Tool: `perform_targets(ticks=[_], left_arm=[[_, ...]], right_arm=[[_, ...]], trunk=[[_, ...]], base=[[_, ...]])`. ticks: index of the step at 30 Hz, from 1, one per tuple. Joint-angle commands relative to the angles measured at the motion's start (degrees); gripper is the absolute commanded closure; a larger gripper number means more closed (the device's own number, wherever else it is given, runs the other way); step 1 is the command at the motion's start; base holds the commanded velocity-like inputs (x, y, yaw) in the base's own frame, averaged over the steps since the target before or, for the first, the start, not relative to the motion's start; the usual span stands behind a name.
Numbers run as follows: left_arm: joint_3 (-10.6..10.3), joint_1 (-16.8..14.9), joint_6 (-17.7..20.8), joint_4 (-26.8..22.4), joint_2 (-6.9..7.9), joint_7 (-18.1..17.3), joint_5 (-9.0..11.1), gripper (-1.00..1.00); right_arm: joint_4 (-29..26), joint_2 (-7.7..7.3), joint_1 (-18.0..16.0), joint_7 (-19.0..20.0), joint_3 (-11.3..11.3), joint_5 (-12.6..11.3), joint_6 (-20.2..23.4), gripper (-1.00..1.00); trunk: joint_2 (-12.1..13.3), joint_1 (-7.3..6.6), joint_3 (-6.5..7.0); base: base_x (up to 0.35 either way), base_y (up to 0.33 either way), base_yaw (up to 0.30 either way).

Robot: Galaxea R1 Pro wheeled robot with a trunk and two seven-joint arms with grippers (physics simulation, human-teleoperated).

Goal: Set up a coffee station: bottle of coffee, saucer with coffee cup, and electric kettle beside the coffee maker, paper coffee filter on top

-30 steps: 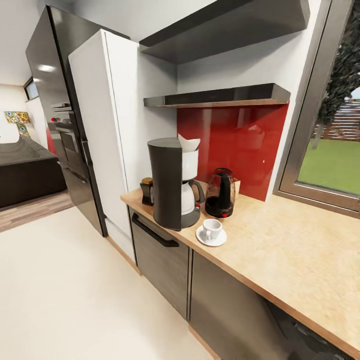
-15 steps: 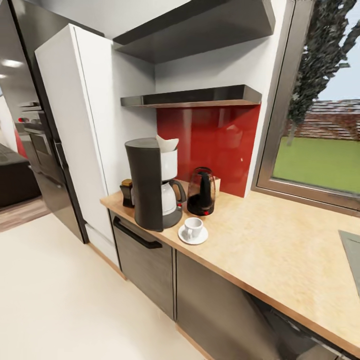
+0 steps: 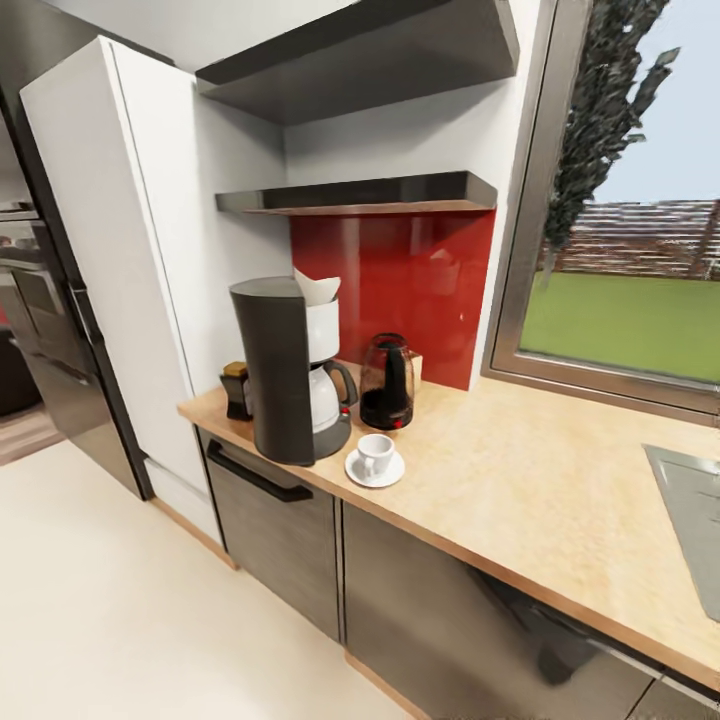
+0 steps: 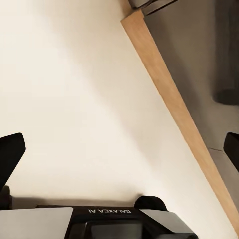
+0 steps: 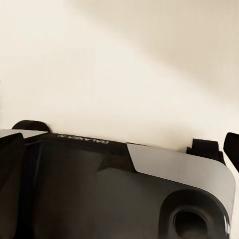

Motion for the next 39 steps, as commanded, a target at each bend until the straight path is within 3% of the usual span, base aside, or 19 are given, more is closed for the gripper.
perform_targets(ticks=[1,14,24,39], left_arm=[[-0.4,0.0,0.5,-0.1,0.03,-0.1,0.6,-1.0],[-0.3,0.0,0.5,-0.1,0.07,0.5,0.6,-1.0],[-0.4,0.0,0.5,-0.1,0.06,1.7,0.6,-1.0],[-0.3,0.0,0.5,-0.1,0.06,1.8,0.6,-1.0]], right_arm=[[0.2,0.04,-0.1,0.4,0.5,-0.4,-0.3,-1.0],[0.2,0.04,-0.1,0.4,0.5,-0.4,-0.3,-1.0],[0.2,0.07,-0.1,0.1,0.5,-0.3,-0.3,-1.0],[0.2,0.12,-0.1,0.2,0.5,-0.3,-0.3,-1.0]], trunk=[[0.0,0.0,-0.06],[0.0,0.0,-0.06],[0.0,0.0,-0.06],[0.0,0.0,-0.06]], base=[[0.0,0.089,-0.212],[0.002,0.018,-0.243],[0.122,0.232,-0.09],[0.032,0.056,-0.271]])
